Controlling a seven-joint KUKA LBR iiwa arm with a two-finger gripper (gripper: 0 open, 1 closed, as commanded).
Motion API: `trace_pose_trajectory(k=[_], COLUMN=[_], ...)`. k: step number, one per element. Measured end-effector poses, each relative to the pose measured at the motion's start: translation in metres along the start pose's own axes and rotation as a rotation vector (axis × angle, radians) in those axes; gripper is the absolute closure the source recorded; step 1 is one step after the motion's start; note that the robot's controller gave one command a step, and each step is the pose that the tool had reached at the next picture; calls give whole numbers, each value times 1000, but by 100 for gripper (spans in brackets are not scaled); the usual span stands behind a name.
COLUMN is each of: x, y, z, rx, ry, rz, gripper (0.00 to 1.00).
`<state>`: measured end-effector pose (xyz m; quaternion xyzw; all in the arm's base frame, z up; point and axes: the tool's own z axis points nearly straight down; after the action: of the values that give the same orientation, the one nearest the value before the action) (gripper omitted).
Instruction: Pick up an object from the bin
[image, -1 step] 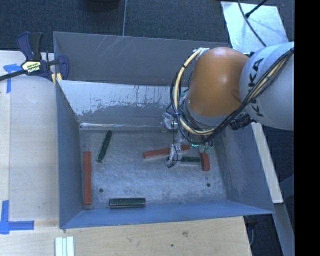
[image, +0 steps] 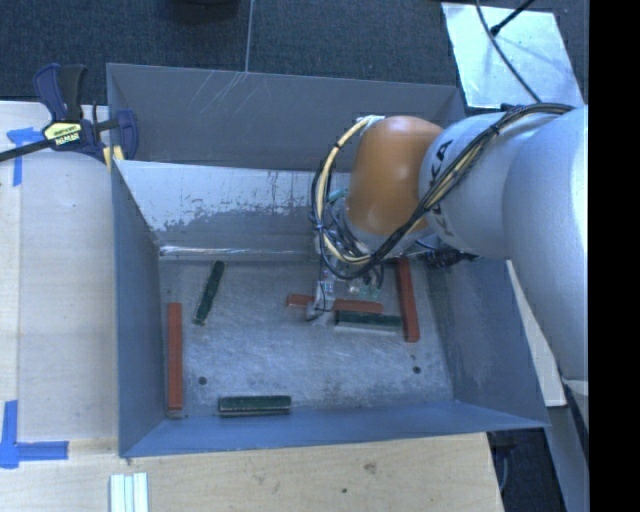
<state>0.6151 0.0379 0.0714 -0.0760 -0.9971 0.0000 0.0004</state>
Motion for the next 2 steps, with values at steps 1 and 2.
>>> trace_pose_trajectory(k=[1, 2], x=[-3, -2], y=[0, 0], z=[-6, -5], rx=[-2, -1], ry=[-9, -7], rz=[0, 1], gripper=[100, 0])
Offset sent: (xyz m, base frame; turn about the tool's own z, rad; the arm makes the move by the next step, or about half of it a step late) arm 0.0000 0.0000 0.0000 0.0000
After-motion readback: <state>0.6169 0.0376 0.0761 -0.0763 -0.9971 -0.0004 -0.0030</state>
